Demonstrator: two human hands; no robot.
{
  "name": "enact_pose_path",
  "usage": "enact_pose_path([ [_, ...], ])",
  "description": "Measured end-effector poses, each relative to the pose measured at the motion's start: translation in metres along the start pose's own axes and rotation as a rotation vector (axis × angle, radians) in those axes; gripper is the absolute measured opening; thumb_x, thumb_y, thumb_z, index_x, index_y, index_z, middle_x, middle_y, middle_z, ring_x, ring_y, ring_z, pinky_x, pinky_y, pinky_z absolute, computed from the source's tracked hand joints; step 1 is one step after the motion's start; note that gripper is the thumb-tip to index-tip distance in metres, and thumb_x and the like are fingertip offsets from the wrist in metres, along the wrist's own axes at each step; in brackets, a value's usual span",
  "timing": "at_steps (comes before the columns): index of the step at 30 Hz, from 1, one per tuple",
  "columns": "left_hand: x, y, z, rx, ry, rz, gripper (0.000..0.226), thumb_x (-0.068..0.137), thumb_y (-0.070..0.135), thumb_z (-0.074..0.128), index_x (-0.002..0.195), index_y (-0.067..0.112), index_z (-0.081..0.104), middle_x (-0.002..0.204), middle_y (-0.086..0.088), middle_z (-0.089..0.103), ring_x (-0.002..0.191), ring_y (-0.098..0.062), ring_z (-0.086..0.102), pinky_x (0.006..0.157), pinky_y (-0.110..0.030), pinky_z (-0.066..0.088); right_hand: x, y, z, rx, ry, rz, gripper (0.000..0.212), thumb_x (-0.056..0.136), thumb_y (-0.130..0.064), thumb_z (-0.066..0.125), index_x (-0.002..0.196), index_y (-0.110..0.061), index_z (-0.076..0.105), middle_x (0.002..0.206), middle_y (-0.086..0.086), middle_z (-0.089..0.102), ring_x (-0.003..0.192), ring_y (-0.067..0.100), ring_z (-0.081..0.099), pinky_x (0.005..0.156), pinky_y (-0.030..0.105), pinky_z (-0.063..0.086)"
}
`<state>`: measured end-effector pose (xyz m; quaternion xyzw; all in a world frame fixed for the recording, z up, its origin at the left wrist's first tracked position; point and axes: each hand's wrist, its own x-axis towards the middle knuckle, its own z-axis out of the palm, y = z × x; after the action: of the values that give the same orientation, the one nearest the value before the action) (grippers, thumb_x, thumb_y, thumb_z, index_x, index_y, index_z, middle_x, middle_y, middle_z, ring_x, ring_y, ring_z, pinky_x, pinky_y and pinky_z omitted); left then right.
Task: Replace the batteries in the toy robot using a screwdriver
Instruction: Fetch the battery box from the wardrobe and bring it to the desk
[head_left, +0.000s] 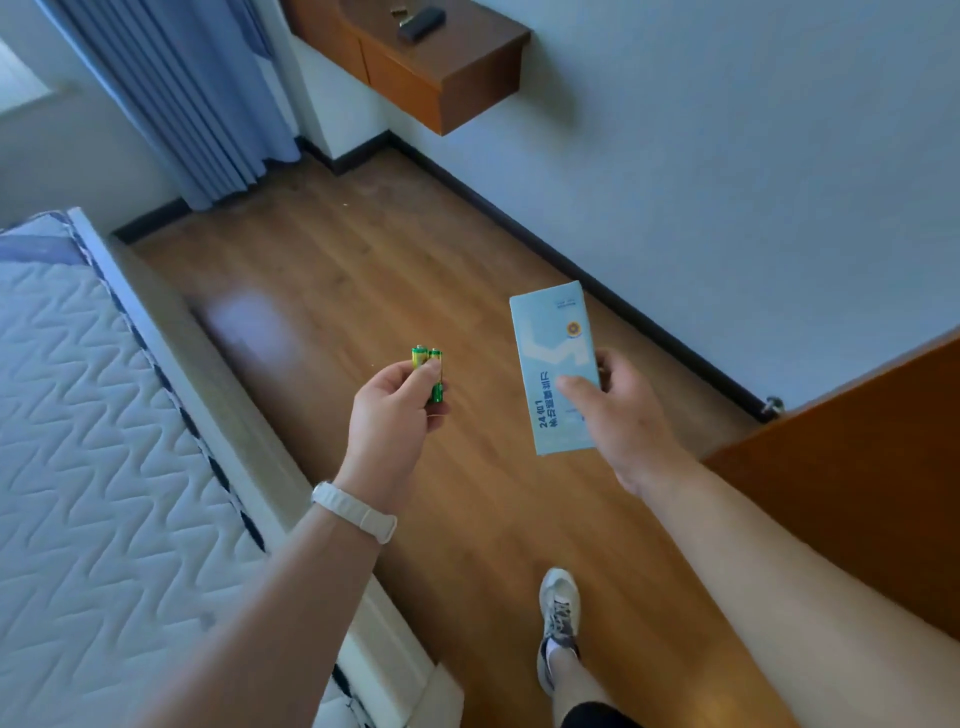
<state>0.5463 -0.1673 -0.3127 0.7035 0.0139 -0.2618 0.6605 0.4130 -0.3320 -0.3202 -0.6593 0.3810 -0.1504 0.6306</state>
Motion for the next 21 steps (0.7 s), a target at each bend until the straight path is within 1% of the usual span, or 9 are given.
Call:
enact_pose_path([
  [3, 0.025, 0.009, 0.05, -0.049, 0.038, -0.027, 0.02, 0.092, 0.029, 0.069, 0.075, 0.022, 0.076, 0.076, 0.0, 0.068, 0.062, -0.01, 0.061, 0.055, -0.019, 0.052, 0.051, -0.015, -0.029, -0.029, -0.045, -0.005, 0.025, 0.073, -0.041, 0.063, 0.096, -0.029, 0.06, 0.084, -0.017, 0.071, 0.077, 0.008, 0.072, 0.06, 0.026, 0.056],
  [5, 0.038, 0.012, 0.075, -0.066, 0.033, -0.053, 0.02, 0.092, 0.028, 0.07, 0.073, 0.023, 0.076, 0.075, 0.0, 0.068, 0.063, -0.011, 0.061, 0.056, -0.019, 0.052, 0.077, -0.024, -0.042, -0.035, -0.062, -0.019, 0.022, 0.076, -0.038, 0.063, 0.095, -0.028, 0.06, 0.083, -0.018, 0.071, 0.075, 0.005, 0.071, 0.056, 0.019, 0.053],
  [7, 0.05, 0.017, 0.092, -0.075, 0.032, -0.073, 0.02, 0.092, 0.029, 0.07, 0.075, 0.023, 0.076, 0.075, 0.001, 0.069, 0.062, -0.011, 0.062, 0.056, -0.02, 0.053, 0.098, -0.032, -0.052, -0.024, -0.067, -0.033, 0.02, 0.078, -0.034, 0.064, 0.096, -0.025, 0.06, 0.085, -0.012, 0.072, 0.076, 0.007, 0.072, 0.057, 0.019, 0.054],
  [10, 0.069, 0.033, 0.105, -0.089, 0.048, -0.071, 0.019, 0.09, 0.032, 0.07, 0.074, 0.025, 0.077, 0.078, 0.001, 0.072, 0.061, -0.011, 0.064, 0.057, -0.022, 0.054, 0.122, -0.042, -0.058, -0.008, -0.079, -0.033, 0.014, 0.086, -0.026, 0.065, 0.098, -0.023, 0.06, 0.091, -0.005, 0.073, 0.08, 0.01, 0.073, 0.06, 0.023, 0.057],
  [13, 0.088, 0.055, 0.101, -0.094, 0.064, -0.032, 0.017, 0.087, 0.035, 0.07, 0.073, 0.029, 0.078, 0.079, 0.001, 0.073, 0.062, -0.01, 0.066, 0.057, -0.021, 0.054, 0.145, -0.053, -0.049, -0.003, -0.105, -0.027, 0.008, 0.09, -0.021, 0.064, 0.097, -0.021, 0.061, 0.093, -0.003, 0.072, 0.081, 0.01, 0.072, 0.061, 0.023, 0.057],
  [15, 0.101, 0.068, 0.089, -0.094, 0.092, -0.006, 0.017, 0.088, 0.036, 0.07, 0.075, 0.029, 0.079, 0.078, 0.002, 0.074, 0.062, -0.009, 0.067, 0.058, -0.02, 0.054, 0.16, -0.065, -0.034, 0.004, -0.133, -0.026, 0.008, 0.091, -0.021, 0.064, 0.098, -0.02, 0.061, 0.094, -0.001, 0.072, 0.08, 0.012, 0.073, 0.061, 0.024, 0.057],
  [18, 0.126, 0.085, 0.063, -0.13, 0.158, 0.015, 0.015, 0.089, 0.033, 0.071, 0.081, 0.023, 0.078, 0.079, 0.001, 0.075, 0.063, -0.01, 0.067, 0.057, -0.019, 0.054, 0.185, -0.088, -0.001, 0.011, -0.181, -0.054, 0.018, 0.084, -0.027, 0.066, 0.099, -0.019, 0.061, 0.093, 0.0, 0.073, 0.08, 0.013, 0.073, 0.062, 0.029, 0.059],
  [20, 0.151, 0.095, 0.044, -0.15, 0.189, 0.026, 0.018, 0.09, 0.032, 0.071, 0.077, 0.023, 0.078, 0.078, 0.0, 0.074, 0.062, -0.009, 0.067, 0.055, -0.019, 0.053, 0.205, -0.103, 0.022, 0.003, -0.208, -0.078, 0.024, 0.079, -0.032, 0.064, 0.1, -0.019, 0.062, 0.092, -0.002, 0.074, 0.081, 0.014, 0.073, 0.063, 0.03, 0.06],
  [21, 0.166, 0.101, 0.036, -0.16, 0.194, 0.033, 0.019, 0.09, 0.032, 0.07, 0.075, 0.023, 0.078, 0.077, 0.001, 0.074, 0.062, -0.009, 0.067, 0.054, -0.019, 0.053, 0.217, -0.111, 0.033, 0.003, -0.213, -0.093, 0.025, 0.077, -0.033, 0.064, 0.099, -0.02, 0.063, 0.09, -0.003, 0.074, 0.08, 0.014, 0.073, 0.062, 0.028, 0.059],
])
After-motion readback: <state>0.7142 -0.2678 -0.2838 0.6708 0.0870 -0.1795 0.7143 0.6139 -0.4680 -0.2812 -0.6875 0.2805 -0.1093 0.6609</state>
